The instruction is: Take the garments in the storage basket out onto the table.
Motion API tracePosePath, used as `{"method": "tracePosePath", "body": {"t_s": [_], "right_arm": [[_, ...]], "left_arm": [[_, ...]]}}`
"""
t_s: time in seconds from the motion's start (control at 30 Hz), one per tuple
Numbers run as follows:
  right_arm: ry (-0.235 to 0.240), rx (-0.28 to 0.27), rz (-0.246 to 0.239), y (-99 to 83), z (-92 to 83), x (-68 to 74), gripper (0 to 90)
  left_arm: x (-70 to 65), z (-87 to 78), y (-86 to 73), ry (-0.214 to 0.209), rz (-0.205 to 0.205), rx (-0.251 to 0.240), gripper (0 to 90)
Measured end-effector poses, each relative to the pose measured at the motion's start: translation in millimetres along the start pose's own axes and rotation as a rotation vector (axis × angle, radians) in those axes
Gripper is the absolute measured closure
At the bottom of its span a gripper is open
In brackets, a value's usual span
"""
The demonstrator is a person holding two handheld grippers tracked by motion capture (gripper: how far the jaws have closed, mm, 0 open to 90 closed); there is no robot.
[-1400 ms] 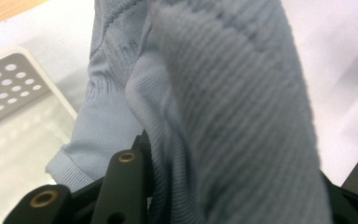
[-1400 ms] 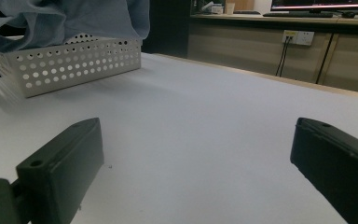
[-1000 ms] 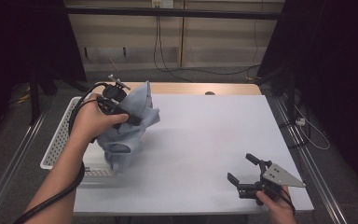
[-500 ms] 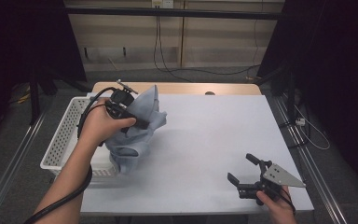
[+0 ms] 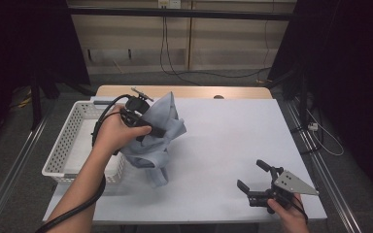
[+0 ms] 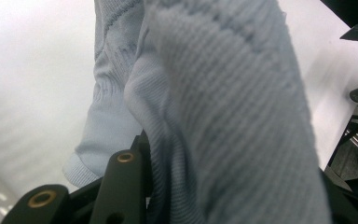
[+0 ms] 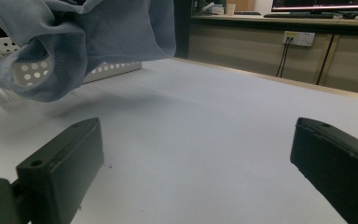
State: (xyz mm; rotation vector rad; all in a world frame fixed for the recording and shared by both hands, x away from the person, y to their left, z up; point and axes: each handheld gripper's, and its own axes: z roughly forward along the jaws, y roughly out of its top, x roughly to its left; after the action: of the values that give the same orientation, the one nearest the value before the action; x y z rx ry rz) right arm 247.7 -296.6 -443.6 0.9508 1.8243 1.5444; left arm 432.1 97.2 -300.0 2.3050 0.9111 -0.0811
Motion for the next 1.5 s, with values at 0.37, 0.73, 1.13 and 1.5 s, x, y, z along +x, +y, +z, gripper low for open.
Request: {"method": "tracePosePath", "body": {"t_s": [0.37,0.73,1.13,1.5], "right_arm": [[0.001,0.0,-0.001,-0.1,-0.3,-0.1,2.1],[-0.001,0.001,0.001,-0.2,-0.4,-0.1,2.3],[0.0,0.001,-0.001,-0.1,-0.8,-0.4,2.3],[0.001,0.001,0.0,-0.1,-1.1,-0.4,2.3]], "left_arm": [[-8.1,17.1,-0.2,-0.027,0.016,0.001,59.5],[-12.2,34.8,-1.7,-0.046,0.027,-0.005,57.5],[-12.1,46.4,-1.6,-0.059,0.035,-0.033,54.0],[-13.5,57.1,-0.8,-0.042,0.049,-0.041,55.3]]}}
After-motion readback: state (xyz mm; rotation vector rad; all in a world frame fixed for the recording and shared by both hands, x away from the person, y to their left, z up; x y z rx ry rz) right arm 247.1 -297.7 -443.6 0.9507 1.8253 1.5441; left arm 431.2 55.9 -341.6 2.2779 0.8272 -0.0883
